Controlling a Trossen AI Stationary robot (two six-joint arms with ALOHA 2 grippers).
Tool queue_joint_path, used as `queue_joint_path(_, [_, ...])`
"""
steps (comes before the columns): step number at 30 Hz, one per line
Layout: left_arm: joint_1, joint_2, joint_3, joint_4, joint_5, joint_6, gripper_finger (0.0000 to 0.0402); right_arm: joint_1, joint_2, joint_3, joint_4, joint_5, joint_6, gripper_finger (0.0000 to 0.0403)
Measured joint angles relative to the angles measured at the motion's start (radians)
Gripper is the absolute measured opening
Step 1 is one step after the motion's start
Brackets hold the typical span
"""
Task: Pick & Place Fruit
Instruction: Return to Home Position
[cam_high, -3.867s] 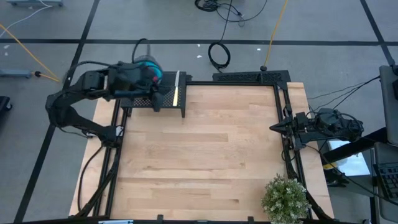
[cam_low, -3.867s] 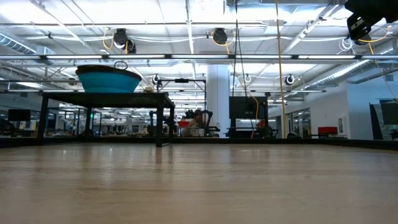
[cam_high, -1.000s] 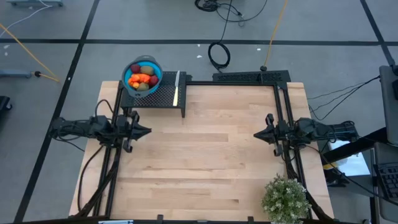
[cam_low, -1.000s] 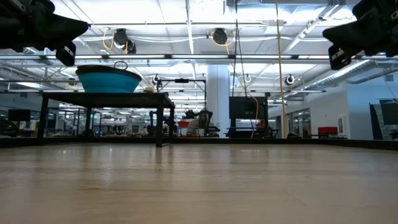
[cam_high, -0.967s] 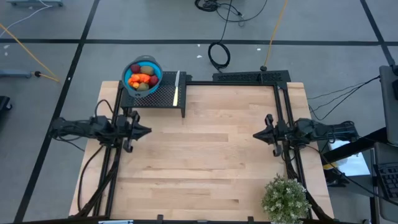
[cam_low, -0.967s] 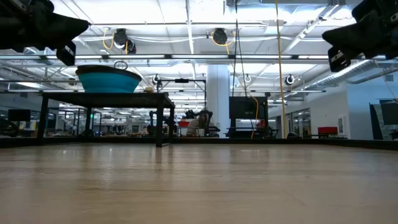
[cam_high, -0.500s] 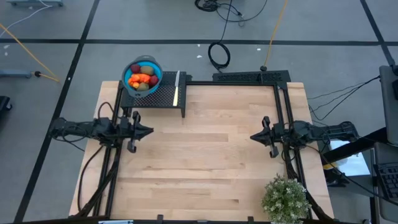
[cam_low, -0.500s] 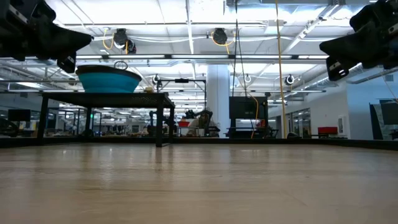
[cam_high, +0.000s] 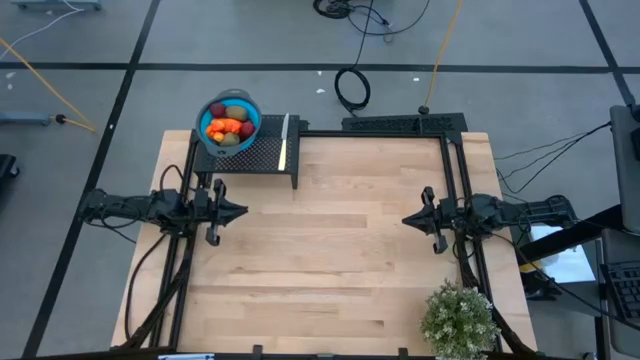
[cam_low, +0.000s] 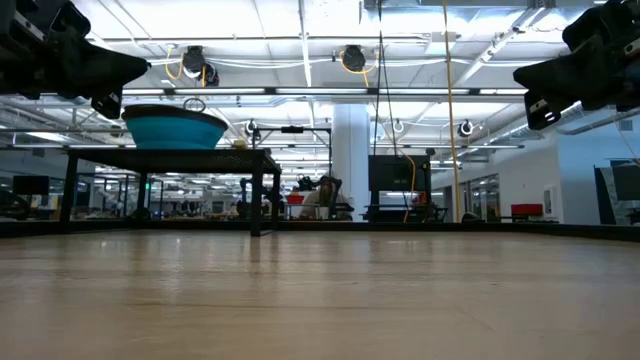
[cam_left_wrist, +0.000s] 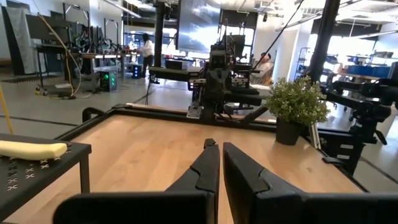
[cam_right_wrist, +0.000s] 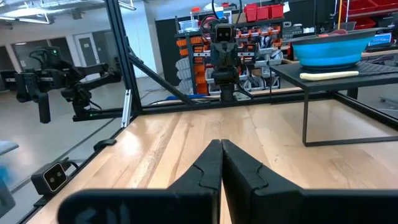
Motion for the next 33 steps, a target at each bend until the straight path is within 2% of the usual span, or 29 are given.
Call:
queue_joint_path(9, [0.0,0.0,0.0,0.0,0.0,-0.002,0.0002,0.0,0.0,-0.001,-0.002,0.0,0.0,0.0])
queue_joint_path(17, [0.0,0.0,0.0,-0.001,-0.001,-0.002,0.0023,0.0,0.0,-0.001,-0.002,0.0,0.0,0.0])
queue_joint_path(33, [0.0,0.0,0.0,-0.001,-0.001,-0.002,0.0024,0.0,0.001,-0.001,-0.002,0.001,0.0,0.0])
